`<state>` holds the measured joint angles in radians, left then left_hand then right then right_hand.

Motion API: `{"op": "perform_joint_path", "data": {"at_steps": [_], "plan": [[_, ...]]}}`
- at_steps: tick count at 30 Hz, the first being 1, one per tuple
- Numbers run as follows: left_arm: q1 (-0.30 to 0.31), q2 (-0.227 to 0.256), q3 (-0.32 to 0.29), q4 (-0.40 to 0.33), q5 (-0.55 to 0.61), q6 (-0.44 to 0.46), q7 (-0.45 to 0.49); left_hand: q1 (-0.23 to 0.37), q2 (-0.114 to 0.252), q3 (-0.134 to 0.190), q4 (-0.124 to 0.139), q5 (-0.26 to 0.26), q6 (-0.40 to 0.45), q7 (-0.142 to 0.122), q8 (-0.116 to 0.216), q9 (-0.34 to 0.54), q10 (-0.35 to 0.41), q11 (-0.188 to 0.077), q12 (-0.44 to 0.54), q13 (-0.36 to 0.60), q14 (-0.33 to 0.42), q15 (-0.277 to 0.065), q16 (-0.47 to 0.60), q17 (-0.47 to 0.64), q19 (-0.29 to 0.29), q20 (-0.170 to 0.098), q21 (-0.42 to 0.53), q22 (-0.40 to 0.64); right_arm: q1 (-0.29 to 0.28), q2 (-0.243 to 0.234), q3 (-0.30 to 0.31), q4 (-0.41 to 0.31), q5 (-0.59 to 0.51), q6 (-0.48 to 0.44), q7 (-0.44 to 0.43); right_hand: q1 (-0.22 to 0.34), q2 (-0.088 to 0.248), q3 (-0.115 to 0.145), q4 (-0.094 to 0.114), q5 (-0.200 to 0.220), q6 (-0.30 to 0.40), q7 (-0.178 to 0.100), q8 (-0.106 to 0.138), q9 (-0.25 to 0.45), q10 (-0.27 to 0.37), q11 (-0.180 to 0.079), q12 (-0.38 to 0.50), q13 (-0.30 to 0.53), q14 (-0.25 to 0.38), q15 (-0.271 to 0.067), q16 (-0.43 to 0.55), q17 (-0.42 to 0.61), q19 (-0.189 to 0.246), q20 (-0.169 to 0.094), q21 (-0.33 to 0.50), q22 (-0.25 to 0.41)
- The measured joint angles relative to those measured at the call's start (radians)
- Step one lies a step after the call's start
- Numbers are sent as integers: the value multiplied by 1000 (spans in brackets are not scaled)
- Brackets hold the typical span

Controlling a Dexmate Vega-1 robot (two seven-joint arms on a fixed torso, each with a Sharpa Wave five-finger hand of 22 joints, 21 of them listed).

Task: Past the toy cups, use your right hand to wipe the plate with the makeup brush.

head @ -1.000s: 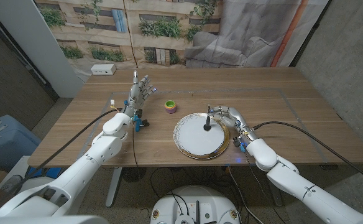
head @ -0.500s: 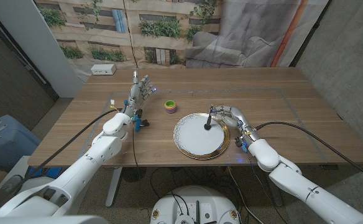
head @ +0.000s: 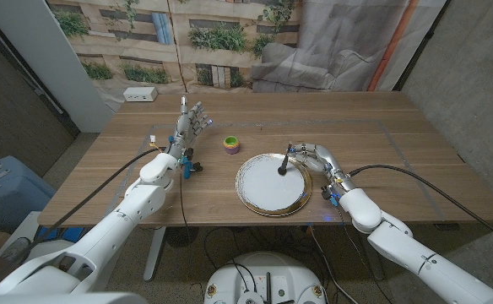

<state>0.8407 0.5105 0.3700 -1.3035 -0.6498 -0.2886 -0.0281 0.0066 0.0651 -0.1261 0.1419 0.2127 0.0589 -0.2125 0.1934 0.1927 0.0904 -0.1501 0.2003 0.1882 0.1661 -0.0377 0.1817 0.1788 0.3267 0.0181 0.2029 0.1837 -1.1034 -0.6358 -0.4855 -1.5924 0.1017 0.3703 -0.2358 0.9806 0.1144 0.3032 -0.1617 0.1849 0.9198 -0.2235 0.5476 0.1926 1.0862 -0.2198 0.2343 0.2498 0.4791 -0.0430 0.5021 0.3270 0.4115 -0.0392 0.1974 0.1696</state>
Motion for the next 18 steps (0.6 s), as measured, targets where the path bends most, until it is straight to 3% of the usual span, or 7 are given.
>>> {"op": "perform_joint_path", "data": {"at_steps": [18], "plan": [[0,0,0,0,0,0,0,0,0,0,0,0,0,0,0,0,0,0,0,0,0,0,0,0,0,0,0,0,-15,-21,14,-16,2,-7,-3,0,0,0,0,0,0,0,0,1,0,0,1,0,0,0,-7,0,0,0,0,0]]}}
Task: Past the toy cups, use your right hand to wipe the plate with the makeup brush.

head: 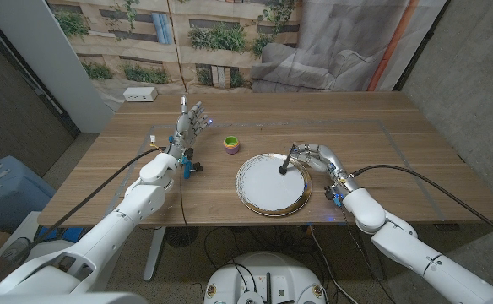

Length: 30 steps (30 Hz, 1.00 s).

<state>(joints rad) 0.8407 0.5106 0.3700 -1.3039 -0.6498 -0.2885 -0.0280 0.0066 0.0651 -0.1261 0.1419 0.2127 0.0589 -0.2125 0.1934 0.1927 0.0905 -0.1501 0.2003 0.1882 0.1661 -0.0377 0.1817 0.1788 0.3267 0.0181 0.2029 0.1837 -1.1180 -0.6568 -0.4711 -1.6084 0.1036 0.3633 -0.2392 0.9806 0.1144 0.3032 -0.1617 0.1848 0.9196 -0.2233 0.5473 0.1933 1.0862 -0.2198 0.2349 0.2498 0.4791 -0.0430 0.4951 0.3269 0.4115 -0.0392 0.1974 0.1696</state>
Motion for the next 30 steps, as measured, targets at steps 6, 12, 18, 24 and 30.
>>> {"op": "perform_joint_path", "data": {"at_steps": [6,12,18,24,30], "plan": [[0,0,0,0,0,0,0,0,0,0,0,0,0,0,0,0,0,0,0,0,0,0,0,0,0,0,0,0,9,3,-6,4,2,3,13,0,0,0,0,0,0,0,0,0,0,0,0,0,0,0,0,0,0,0,0,0],[0,0,0,0,0,0,0,0,0,0,0,0,0,0,0,0,0,0,0,0,0,0,0,0,0,0,0,0,28,18,-22,22,4,17,33,0,0,0,0,5,0,0,-2,0,0,0,0,0,0,0,0,0,0,0,0,0],[0,0,0,0,0,0,0,0,0,0,0,0,0,0,0,0,0,0,0,0,0,0,0,0,0,0,0,0,45,31,-37,36,8,25,51,0,0,0,0,5,0,0,-2,0,0,0,0,0,0,0,0,0,0,0,0,0],[0,0,0,1,0,0,0,0,0,0,0,0,0,0,0,0,0,0,0,0,0,0,0,0,0,0,0,0,58,41,-50,47,9,33,64,0,0,0,0,5,0,0,-4,0,0,0,0,0,0,0,0,0,0,0,0,0],[0,0,0,1,0,0,0,0,0,0,0,0,0,0,0,0,0,0,0,0,0,0,0,0,0,0,0,0,70,53,-62,58,10,38,74,0,0,0,0,5,0,0,-5,0,0,0,-7,0,0,0,0,0,0,0,0,0]]}}
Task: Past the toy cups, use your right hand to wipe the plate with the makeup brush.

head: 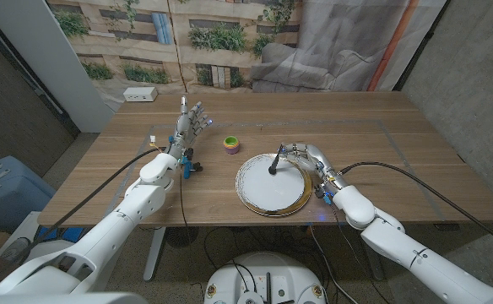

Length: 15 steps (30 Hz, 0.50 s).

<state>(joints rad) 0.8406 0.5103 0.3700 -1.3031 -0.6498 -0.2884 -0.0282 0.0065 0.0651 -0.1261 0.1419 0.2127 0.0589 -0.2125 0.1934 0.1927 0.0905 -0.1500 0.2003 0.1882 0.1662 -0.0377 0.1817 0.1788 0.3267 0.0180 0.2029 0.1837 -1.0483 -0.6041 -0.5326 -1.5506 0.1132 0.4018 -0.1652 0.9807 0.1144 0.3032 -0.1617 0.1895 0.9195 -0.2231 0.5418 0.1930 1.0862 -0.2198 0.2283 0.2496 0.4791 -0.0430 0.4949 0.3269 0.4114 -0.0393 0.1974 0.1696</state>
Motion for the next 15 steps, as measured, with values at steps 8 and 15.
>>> {"op": "perform_joint_path", "data": {"at_steps": [8,15], "plan": [[0,0,0,0,0,0,0,0,0,0,0,0,0,0,0,0,0,0,0,0,0,0,0,0,0,0,0,0,14,12,-13,14,0,8,12,0,0,0,0,0,0,0,-1,0,0,0,0,0,0,0,0,0,0,0,0,0],[0,0,0,0,0,0,0,0,0,0,0,0,0,0,0,0,0,0,0,0,0,0,0,0,0,0,0,0,25,22,-23,27,1,16,21,0,0,0,0,0,0,0,2,0,0,0,0,0,0,0,0,0,0,0,0,0]]}}
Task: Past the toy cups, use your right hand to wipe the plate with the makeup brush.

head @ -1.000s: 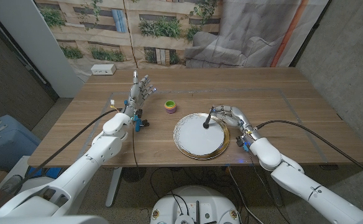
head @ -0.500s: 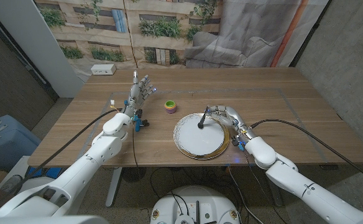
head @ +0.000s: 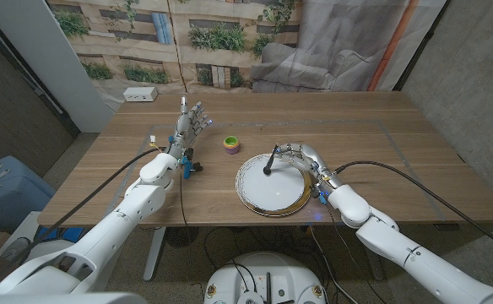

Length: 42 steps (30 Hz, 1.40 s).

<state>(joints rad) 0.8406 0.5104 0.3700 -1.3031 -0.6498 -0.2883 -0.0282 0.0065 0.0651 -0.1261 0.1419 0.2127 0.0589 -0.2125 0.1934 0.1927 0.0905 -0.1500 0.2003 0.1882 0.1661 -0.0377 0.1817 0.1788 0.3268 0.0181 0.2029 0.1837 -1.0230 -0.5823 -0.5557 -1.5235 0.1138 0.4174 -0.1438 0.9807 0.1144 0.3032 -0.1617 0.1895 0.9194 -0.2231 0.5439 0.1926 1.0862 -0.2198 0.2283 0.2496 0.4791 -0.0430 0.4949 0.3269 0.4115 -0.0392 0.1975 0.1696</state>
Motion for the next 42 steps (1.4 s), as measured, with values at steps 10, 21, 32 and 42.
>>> {"op": "perform_joint_path", "data": {"at_steps": [10,21,32,42], "plan": [[0,0,0,0,0,0,0,0,0,0,0,0,0,0,0,0,0,0,0,0,0,0,0,0,0,0,0,0,18,15,-13,22,2,17,16,0,0,0,0,0,0,0,0,0,0,0,0,0,0,0,0,0,0,0,0,0],[0,0,0,0,0,0,0,0,0,0,0,0,0,0,0,0,0,0,0,0,0,0,0,0,0,0,0,0,45,33,-27,57,6,47,39,0,0,0,0,0,6,6,-1,1,0,0,0,4,0,0,0,0,0,0,0,0],[0,0,0,0,0,0,0,0,0,0,0,0,0,0,0,0,0,0,0,0,0,0,0,0,0,0,0,0,73,50,-34,91,9,75,57,0,0,0,0,0,6,6,-2,1,0,0,0,4,0,0,0,0,0,0,0,0],[0,0,0,1,0,0,0,0,0,0,0,0,0,0,0,0,0,0,0,0,0,0,0,0,0,0,0,0,100,52,-35,115,17,96,85,0,0,0,0,0,6,6,-6,1,0,0,0,4,4,-4,0,0,0,0,0,0]]}}
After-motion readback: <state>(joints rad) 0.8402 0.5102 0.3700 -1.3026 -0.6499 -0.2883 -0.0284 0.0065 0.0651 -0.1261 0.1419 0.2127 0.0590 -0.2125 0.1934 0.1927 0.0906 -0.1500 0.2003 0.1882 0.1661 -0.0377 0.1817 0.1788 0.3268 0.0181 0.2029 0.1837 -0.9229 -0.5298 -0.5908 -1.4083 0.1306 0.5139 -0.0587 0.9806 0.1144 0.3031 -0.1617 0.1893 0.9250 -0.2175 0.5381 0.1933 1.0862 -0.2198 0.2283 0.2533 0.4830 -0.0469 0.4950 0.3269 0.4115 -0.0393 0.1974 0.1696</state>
